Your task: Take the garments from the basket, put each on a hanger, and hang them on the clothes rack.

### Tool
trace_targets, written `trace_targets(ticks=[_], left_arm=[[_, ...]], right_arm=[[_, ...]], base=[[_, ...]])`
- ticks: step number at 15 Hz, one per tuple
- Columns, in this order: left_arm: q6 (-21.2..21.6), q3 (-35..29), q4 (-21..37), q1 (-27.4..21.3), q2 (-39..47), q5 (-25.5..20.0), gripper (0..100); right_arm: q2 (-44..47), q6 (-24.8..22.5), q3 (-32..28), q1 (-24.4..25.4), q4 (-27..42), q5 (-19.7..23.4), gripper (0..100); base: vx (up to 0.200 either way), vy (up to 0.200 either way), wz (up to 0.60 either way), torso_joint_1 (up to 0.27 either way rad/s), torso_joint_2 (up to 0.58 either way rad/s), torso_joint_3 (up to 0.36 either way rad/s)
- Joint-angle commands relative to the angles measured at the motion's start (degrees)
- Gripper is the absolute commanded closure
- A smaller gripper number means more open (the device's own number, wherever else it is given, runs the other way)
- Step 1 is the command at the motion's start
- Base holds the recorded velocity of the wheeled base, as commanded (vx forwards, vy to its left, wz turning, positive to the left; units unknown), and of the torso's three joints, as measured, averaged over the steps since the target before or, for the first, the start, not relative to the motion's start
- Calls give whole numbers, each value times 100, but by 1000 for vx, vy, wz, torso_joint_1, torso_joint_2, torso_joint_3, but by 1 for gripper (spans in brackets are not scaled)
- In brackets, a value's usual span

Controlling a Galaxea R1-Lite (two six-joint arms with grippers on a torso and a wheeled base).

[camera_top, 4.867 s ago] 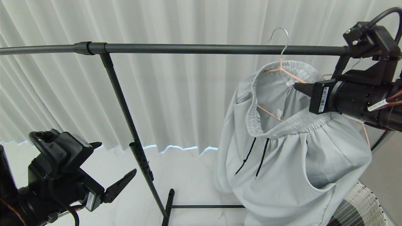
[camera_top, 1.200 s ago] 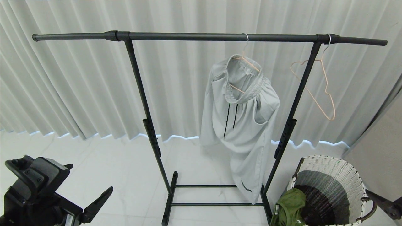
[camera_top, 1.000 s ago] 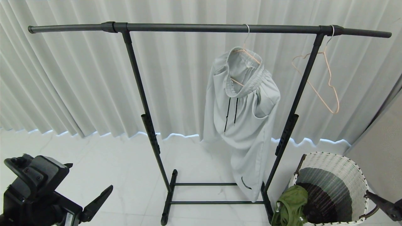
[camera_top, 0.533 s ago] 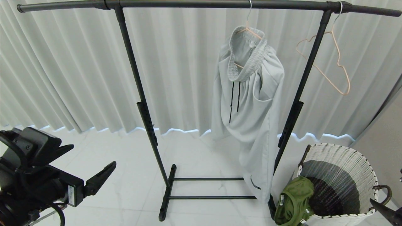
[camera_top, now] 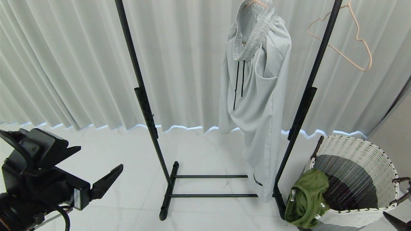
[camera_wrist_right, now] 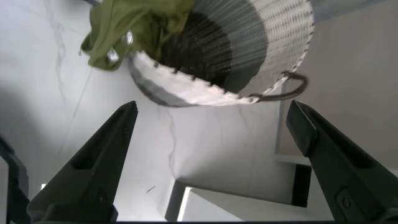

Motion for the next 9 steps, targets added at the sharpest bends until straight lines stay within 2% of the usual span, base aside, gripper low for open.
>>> trace_targets(ticks=[1,3,5,9], left_arm=[[4,0,-1,-6,12,4,0],[-23,0,-1,-24,3,4,0],[-49,0,-1,-164,-6,4,0],[-49,0,-1,-410,20,-5,0]], right_arm=[[1,-12,101,-3,-28,1,0],[-43,-56,198,-3,-28,1,0],[-51,-100,215,-3,-19,1,0],[-25,-91,233,-3,7,1,0]], base=[[0,0,0,-129,466,320],[0,0,0,-88,356,259],[0,0,0,-37,107,88],[200,0,0,-7,28,28]])
